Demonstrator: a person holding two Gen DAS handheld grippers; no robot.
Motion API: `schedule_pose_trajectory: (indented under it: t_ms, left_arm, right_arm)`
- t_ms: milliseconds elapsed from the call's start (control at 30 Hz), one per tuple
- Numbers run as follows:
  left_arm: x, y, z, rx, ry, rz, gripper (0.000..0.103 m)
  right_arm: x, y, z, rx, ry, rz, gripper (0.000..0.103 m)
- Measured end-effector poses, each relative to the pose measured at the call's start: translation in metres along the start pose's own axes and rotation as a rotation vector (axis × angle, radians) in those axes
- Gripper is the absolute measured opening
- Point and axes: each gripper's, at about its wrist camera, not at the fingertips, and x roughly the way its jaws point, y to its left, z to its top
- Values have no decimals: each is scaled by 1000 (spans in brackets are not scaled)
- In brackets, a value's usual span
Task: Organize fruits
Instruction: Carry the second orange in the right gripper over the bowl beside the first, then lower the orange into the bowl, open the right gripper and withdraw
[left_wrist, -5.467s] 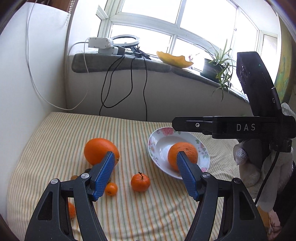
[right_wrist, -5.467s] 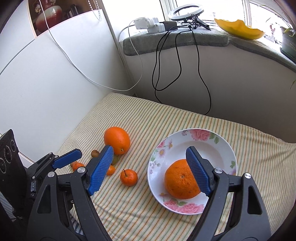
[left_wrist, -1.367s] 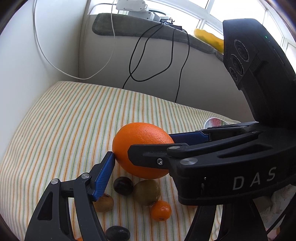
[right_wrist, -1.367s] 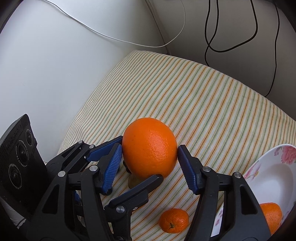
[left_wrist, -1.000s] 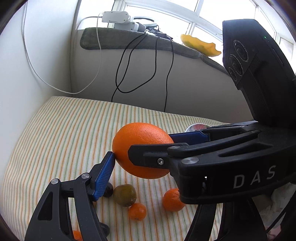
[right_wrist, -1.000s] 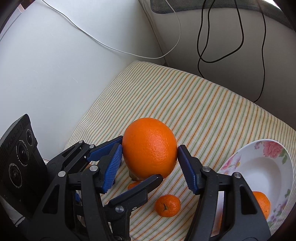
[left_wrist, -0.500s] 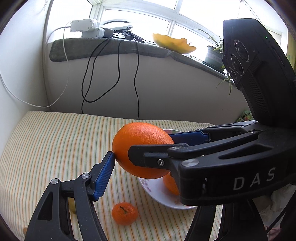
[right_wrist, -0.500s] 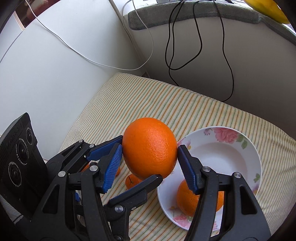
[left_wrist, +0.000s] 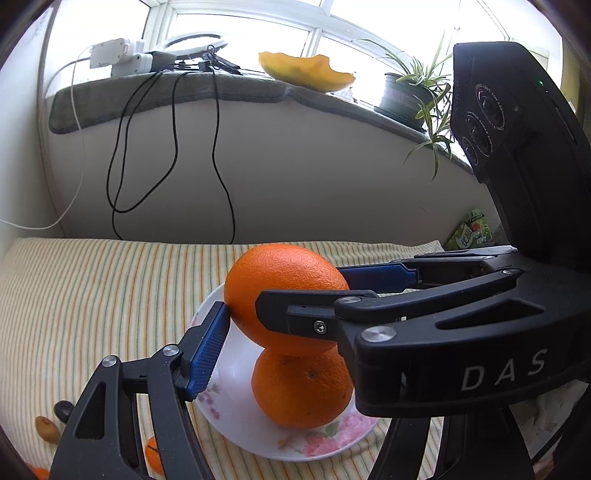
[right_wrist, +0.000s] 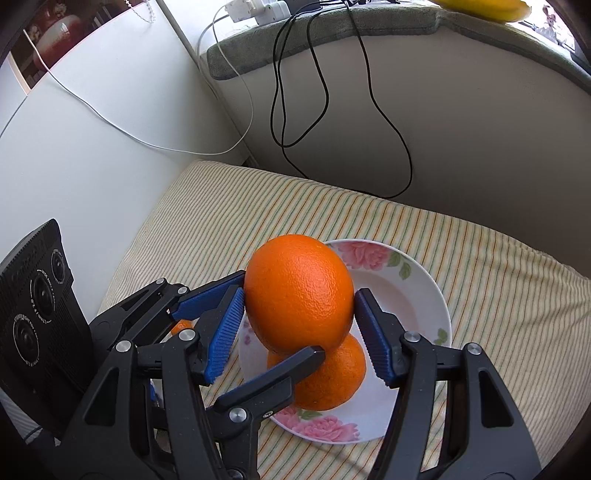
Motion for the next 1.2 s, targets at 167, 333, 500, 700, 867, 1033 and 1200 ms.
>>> schedule_pose_trajectory:
  t_ms: [167, 333, 500, 700, 867, 1033, 1200]
  left_arm:
    - [12, -11, 4, 16, 16, -14, 68]
    - [22, -21, 8, 29, 23, -27, 68]
    - [32, -32, 8, 40, 38, -47, 68]
    - [39, -41, 4, 51, 52, -55, 68]
    - [42, -44, 4, 59, 60, -52, 68]
    - [42, -44, 5, 69, 67, -43, 67]
    - [41, -51, 7, 84, 62, -44, 67]
  right_arm:
    - [-2, -17, -1, 24, -8, -9, 65]
    - [-9, -32, -4, 48, -23, -16, 65]
    - [-16, -46, -9, 69, -27, -32, 65]
    - [-16, -62, -16, 87, -22, -38, 65]
    - [-16, -70, -20, 95, -22, -37, 65]
    - [-12, -73, -21, 102, -19, -32, 65]
    - [-8, -71, -23, 93, -8, -54, 65]
